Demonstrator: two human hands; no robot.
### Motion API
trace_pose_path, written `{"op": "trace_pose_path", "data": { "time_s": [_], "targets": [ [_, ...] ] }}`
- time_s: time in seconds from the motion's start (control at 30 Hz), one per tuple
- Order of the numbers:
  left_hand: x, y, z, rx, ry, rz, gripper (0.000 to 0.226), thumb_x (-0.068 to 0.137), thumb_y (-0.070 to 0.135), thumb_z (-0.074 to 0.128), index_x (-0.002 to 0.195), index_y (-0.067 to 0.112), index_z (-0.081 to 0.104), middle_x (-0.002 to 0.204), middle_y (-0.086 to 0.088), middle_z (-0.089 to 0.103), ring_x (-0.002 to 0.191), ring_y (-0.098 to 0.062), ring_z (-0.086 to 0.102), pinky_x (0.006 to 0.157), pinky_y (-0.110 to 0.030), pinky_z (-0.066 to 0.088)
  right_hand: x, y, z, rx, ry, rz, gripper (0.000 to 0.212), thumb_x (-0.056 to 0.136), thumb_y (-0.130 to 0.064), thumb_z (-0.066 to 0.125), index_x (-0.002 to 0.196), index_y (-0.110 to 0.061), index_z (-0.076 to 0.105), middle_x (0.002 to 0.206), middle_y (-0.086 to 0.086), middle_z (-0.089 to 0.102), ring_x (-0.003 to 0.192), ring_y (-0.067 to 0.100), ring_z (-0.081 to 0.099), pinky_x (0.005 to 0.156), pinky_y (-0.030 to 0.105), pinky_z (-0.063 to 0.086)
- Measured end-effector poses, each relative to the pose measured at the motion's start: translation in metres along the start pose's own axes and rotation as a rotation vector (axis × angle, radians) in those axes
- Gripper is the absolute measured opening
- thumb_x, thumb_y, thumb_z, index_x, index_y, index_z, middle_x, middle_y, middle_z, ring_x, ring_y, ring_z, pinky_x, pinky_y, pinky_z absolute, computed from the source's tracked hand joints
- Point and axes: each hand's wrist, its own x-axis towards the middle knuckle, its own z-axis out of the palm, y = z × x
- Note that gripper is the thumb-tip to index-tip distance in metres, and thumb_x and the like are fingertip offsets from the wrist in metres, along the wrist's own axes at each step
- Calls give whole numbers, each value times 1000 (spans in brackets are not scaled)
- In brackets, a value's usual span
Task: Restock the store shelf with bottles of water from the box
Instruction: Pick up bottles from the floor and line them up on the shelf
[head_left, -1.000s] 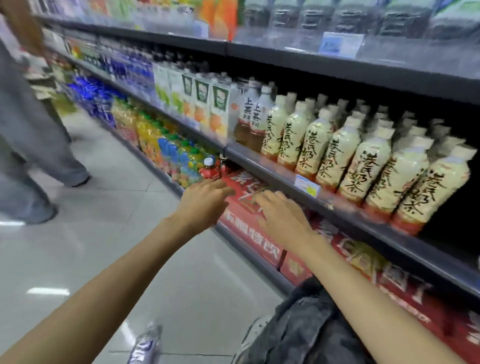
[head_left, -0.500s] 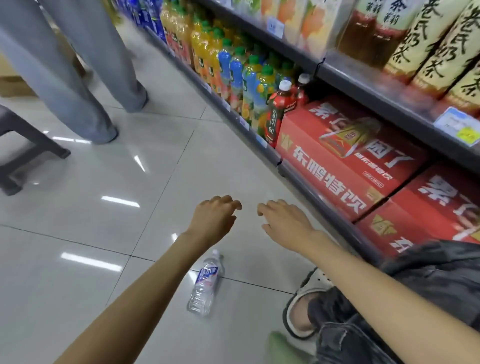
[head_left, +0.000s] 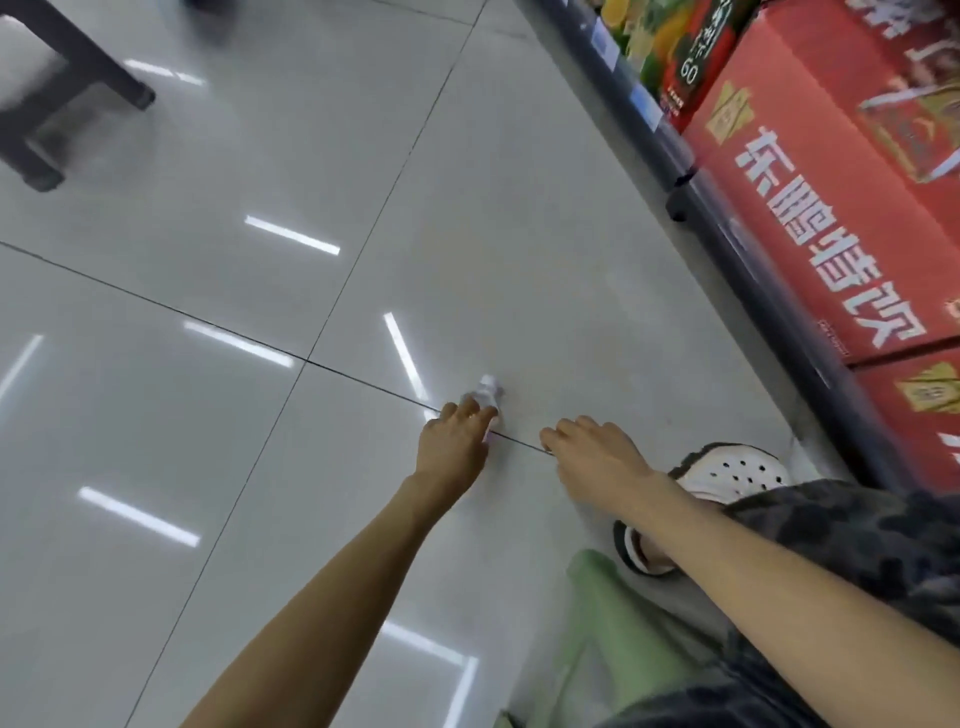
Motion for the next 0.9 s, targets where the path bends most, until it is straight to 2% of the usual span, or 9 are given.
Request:
{"op": "trace_pose_path", "data": {
  "time_s": [0.1, 0.2, 0.27, 0.4, 0.47, 0.6, 0.7, 0.9],
  "targets": [
    [3, -6, 23, -31, -22, -78, 57, 87, 22, 60, 140, 25, 40, 142, 0, 41, 124, -24, 41, 75, -33, 47, 5, -6, 15, 1, -29, -22, 35, 90, -7, 44, 124, -16, 47, 120, 4, 55, 113, 26, 51, 82, 35, 41],
    [4, -10, 42, -93, -51, -139, 79, 84, 27, 67, 149, 20, 23, 150, -6, 28, 133, -27, 31, 84, -36, 51, 6, -9, 30, 23, -54, -4, 34, 90, -7, 43, 122, -15, 47, 121, 5, 54, 114, 27, 51, 82, 36, 41],
    [4, -11, 52, -141, -36, -169, 90, 82, 27, 71, 152, 18, 16, 149, -9, 26, 131, -30, 34, 87, -39, 52, 5, -6, 38, 52, -67, 18, 34, 89, -7, 44, 122, -15, 47, 122, 4, 54, 114, 26, 50, 82, 35, 41],
    [9, -10, 63, -272, -16, -237, 102, 79, 24, 75, 154, 17, 6, 143, -10, 33, 119, -32, 44, 83, -42, 52, 0, 8, 47, 117, -81, 54, 36, 88, -4, 43, 122, -15, 47, 121, 3, 53, 113, 25, 49, 82, 36, 40],
    [15, -11, 66, -336, -43, -314, 102, 78, 28, 76, 153, 13, 9, 141, -12, 37, 120, -35, 46, 86, -44, 49, -6, 18, 49, 152, -93, 86, 38, 89, -6, 42, 125, -16, 47, 123, 2, 53, 115, 25, 48, 84, 36, 41],
    [24, -16, 68, -484, -103, -473, 85, 71, 32, 81, 137, 10, 31, 127, -16, 48, 110, -40, 54, 86, -46, 48, -20, 39, 50, 243, -140, 163, 35, 93, -9, 44, 127, -18, 47, 125, 1, 53, 115, 23, 48, 87, 36, 44],
    [24, -14, 65, -458, -117, -486, 79, 72, 30, 79, 134, 11, 34, 124, -15, 51, 107, -40, 56, 82, -45, 48, -25, 47, 45, 298, -137, 197, 34, 93, -10, 44, 126, -18, 48, 125, 1, 53, 114, 24, 48, 87, 36, 44],
    [16, 8, 54, -345, -108, -425, 80, 74, 31, 74, 139, 16, 31, 124, -11, 50, 105, -38, 55, 78, -43, 47, -30, 39, 31, 334, -51, 180, 32, 94, -10, 44, 125, -16, 49, 123, 2, 53, 114, 25, 48, 88, 38, 45]
  ]
}}
